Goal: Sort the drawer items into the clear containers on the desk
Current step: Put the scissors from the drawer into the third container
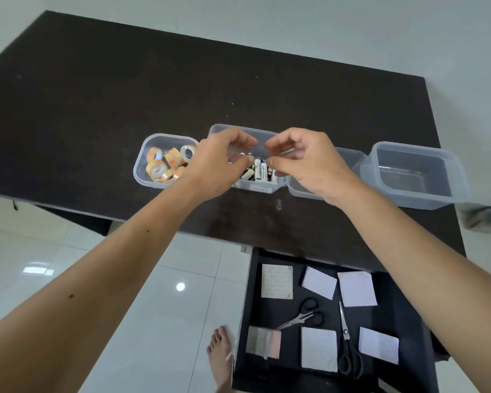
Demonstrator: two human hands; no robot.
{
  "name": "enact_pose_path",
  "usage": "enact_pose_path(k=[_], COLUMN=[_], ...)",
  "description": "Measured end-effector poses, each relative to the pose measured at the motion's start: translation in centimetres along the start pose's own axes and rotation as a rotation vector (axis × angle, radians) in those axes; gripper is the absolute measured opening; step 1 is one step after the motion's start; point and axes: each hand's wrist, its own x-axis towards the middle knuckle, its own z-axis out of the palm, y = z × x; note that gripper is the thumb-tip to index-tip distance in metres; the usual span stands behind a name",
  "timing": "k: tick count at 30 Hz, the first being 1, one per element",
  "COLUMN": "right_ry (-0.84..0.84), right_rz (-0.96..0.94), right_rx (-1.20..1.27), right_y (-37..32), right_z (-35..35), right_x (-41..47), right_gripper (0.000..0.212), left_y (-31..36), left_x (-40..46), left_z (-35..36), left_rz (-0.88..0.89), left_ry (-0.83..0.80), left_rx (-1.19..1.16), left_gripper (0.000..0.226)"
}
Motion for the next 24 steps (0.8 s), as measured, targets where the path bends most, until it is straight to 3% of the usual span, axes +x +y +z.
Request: enact_pose_path(k=[8,13,24], right_ry=[-0.024,-0.114,-0.239], right_rz=[-0.031,0.015,0.22], right_rx=[-0.039,-0.102,-0.254], right_y=[0.9,4.6,18.2], right_z=[-1.8,-3.5,-3.4], right_x=[-8.5,-15.9,-25.7], right_gripper=[0.02,0.022,0.023], left_y=[2.8,2.3,-2.1], left_x=[-7.1,-13.3,-22.1], left_z=[2.9,7.5,19.1], left_rz=[0.088,0.018,-0.127], left_ry=[0.076,0.019,-0.355], left_rx=[-0.15,-0.29,-0.091], left_gripper=[0.018,0.019,0.026])
